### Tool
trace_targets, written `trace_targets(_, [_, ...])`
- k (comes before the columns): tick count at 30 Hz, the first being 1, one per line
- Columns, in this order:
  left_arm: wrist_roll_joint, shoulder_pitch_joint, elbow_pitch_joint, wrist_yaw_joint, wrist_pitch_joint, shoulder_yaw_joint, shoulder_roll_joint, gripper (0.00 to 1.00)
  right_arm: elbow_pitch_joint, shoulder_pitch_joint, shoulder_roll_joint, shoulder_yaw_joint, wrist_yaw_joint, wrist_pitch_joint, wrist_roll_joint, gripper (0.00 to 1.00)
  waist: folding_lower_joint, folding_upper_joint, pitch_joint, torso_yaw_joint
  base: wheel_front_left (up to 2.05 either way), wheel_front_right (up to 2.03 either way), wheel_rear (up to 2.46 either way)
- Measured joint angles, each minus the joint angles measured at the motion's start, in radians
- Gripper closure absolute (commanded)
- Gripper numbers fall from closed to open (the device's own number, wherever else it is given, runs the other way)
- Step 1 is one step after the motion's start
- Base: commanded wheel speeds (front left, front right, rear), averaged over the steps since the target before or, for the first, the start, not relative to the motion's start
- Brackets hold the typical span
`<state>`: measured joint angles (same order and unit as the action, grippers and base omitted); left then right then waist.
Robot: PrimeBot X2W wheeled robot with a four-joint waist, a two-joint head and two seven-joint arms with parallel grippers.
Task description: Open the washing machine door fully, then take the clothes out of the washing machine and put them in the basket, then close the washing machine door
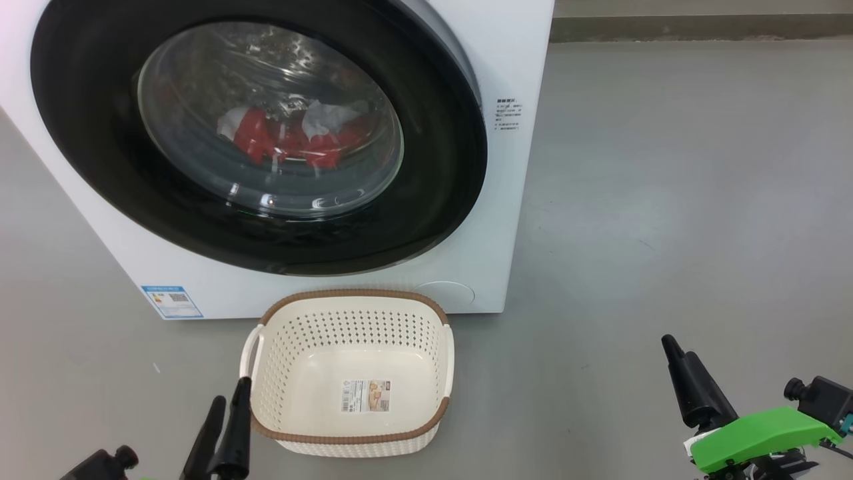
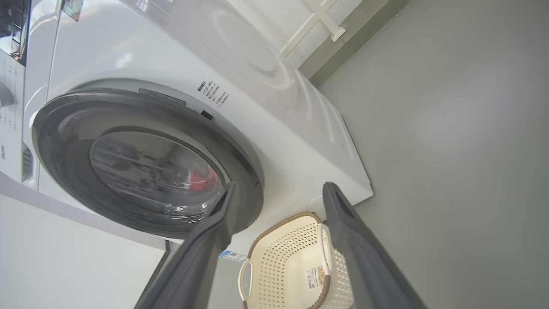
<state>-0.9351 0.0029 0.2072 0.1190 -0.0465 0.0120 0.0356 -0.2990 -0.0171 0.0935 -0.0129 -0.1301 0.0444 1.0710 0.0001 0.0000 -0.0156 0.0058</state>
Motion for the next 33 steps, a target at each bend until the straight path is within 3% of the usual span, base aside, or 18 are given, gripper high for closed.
trace_targets(33, [0.42,0.024,-0.061,-0.041,-0.091,-0.049,0.022,0.0,0.025,0.034,0.032,-0.009,0.0,0.094,-0.339,0.0,-0.0001,0.0,0.004,-0.008,0.0,0.0,0.0])
